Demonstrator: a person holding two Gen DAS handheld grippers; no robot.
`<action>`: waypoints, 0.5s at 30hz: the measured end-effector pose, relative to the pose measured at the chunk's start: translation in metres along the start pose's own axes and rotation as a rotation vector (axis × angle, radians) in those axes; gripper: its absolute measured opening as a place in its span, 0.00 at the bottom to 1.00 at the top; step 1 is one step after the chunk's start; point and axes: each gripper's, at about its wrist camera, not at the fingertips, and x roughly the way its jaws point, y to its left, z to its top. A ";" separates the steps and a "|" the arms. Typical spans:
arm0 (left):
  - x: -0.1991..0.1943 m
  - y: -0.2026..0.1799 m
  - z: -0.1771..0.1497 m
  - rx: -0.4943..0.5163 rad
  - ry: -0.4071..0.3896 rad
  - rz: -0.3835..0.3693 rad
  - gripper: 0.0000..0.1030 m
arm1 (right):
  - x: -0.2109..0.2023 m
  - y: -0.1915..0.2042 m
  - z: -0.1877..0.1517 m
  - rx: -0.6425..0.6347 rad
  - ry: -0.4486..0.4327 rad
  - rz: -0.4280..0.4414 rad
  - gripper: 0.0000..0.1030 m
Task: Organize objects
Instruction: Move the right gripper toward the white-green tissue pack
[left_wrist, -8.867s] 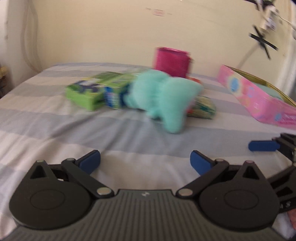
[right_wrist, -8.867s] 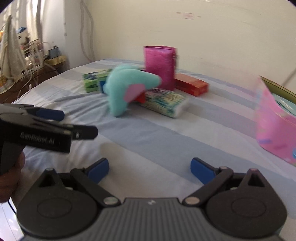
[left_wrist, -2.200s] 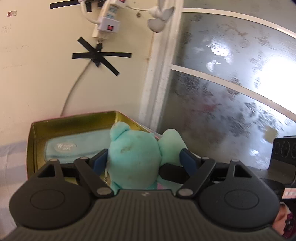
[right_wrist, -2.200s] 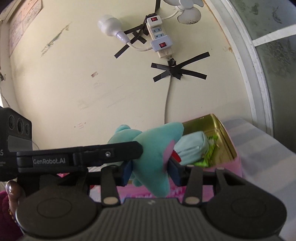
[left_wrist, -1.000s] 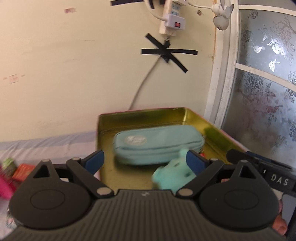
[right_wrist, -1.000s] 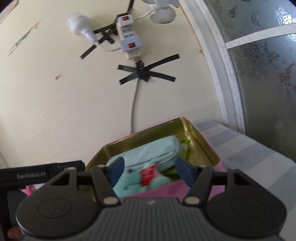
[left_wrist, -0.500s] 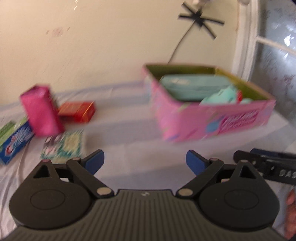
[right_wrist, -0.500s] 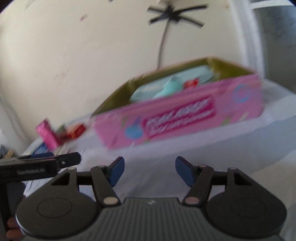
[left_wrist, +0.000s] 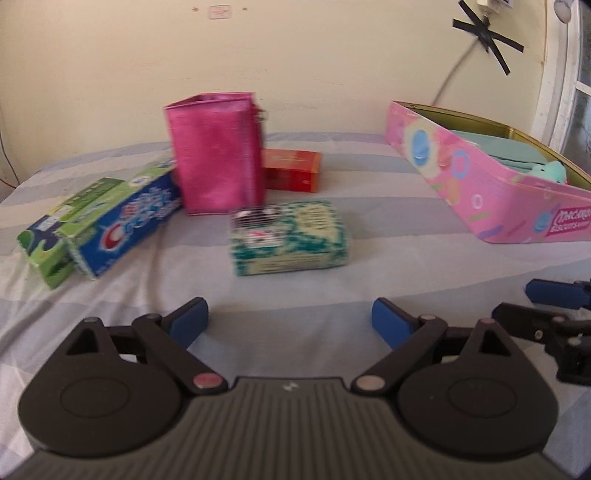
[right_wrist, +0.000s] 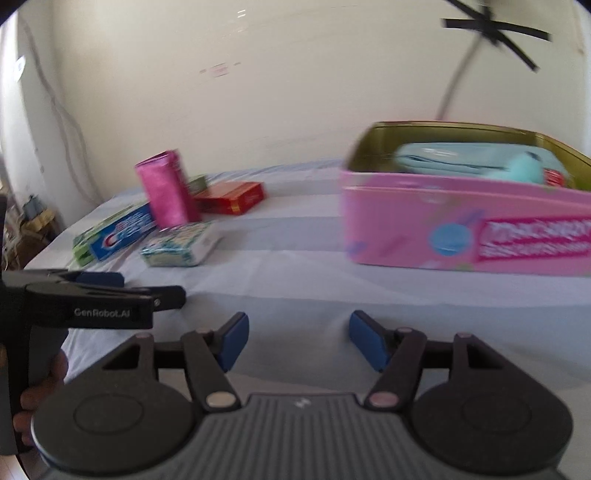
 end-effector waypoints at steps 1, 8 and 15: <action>-0.001 0.006 -0.001 -0.001 -0.001 0.004 0.94 | 0.004 0.007 0.000 -0.014 0.002 0.005 0.62; -0.005 0.070 -0.003 -0.104 -0.019 0.045 0.94 | 0.028 0.046 0.012 -0.109 0.026 0.066 0.63; -0.015 0.085 -0.008 -0.232 -0.092 0.020 0.94 | 0.074 0.063 0.045 -0.029 0.052 0.148 0.69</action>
